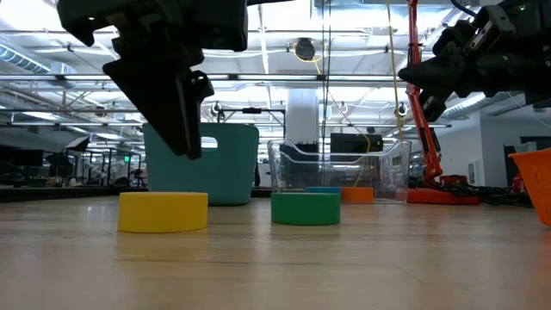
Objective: Pick and place Stapler, Stapler remover, tape
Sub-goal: Put the yellow tape into the transparent bin
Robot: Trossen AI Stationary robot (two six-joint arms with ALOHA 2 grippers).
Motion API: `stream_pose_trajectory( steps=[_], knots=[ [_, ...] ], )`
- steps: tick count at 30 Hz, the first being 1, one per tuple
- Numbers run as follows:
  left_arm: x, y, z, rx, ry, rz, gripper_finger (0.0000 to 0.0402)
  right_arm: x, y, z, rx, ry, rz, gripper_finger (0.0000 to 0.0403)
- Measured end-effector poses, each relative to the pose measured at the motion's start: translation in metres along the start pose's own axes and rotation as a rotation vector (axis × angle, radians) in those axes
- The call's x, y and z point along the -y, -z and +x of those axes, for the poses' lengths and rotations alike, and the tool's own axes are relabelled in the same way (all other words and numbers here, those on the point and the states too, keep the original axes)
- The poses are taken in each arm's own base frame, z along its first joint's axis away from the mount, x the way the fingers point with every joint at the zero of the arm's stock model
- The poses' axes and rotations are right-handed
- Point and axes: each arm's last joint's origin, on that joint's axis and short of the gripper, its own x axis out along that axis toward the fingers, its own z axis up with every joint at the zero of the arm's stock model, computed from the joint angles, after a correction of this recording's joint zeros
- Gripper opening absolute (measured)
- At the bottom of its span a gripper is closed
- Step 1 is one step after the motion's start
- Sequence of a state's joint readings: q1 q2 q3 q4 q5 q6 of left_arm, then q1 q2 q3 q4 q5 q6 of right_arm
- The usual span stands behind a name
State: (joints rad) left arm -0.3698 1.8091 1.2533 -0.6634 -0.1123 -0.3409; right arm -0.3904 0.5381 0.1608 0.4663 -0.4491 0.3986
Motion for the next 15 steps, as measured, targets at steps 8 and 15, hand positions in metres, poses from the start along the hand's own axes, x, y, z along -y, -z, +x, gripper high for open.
stream_pose_trajectory(
  steps=[8,15],
  knots=[
    [0.0003,-0.0001,-0.0001,-0.002,0.008,0.003,0.0179,0.0022,0.0028,-0.0001,-0.018,0.042,-0.011,0.0004],
    [0.0003,-0.0002,-0.0001,0.001,0.007,0.054,0.0179,0.0023,0.0030,-0.0001,-0.021,0.043,-0.010,0.0004]
  ],
)
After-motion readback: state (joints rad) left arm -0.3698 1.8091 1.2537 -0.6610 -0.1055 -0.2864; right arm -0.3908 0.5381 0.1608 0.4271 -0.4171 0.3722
